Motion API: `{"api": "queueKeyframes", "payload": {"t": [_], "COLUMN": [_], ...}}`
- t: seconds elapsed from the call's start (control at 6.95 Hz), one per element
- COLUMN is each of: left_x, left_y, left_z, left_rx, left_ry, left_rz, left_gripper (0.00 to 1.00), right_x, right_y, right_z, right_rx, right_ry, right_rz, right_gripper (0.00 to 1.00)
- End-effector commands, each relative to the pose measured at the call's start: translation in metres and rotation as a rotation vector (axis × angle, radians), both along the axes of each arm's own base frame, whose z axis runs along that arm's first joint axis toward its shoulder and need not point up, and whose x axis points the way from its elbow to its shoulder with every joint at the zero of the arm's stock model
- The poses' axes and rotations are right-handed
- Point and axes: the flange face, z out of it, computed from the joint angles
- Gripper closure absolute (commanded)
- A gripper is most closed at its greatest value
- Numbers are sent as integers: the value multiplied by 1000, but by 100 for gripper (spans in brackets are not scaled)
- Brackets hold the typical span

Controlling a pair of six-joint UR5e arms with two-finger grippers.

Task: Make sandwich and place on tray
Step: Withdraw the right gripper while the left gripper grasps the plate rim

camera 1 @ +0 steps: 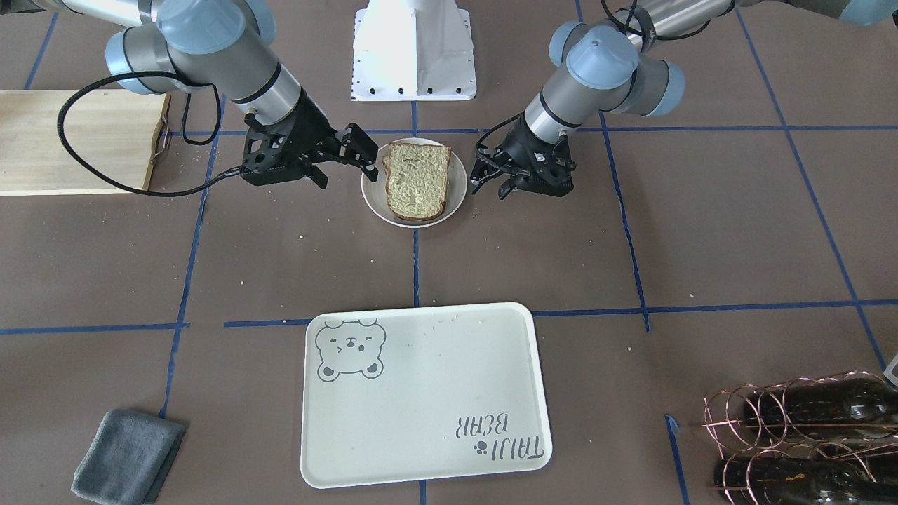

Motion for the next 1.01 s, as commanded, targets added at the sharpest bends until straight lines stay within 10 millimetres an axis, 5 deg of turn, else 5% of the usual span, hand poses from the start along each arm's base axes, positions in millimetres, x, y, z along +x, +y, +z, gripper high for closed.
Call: {"api": "queueKeyframes", "payload": {"t": [0.0, 0.86], "left_x": [27, 62], "left_y": [30, 50], "left_z": [2, 8], "left_rx": [-5, -23], "left_ry": [-9, -34], "left_rz": [39, 62], "left_gripper": [58, 59], "right_x": [46, 101], "right_y": [-33, -50], "right_z": [14, 44], "right_rx": [10, 95], "right_ry": [55, 169], "right_rz": [34, -13], "right_gripper": [0, 0]}}
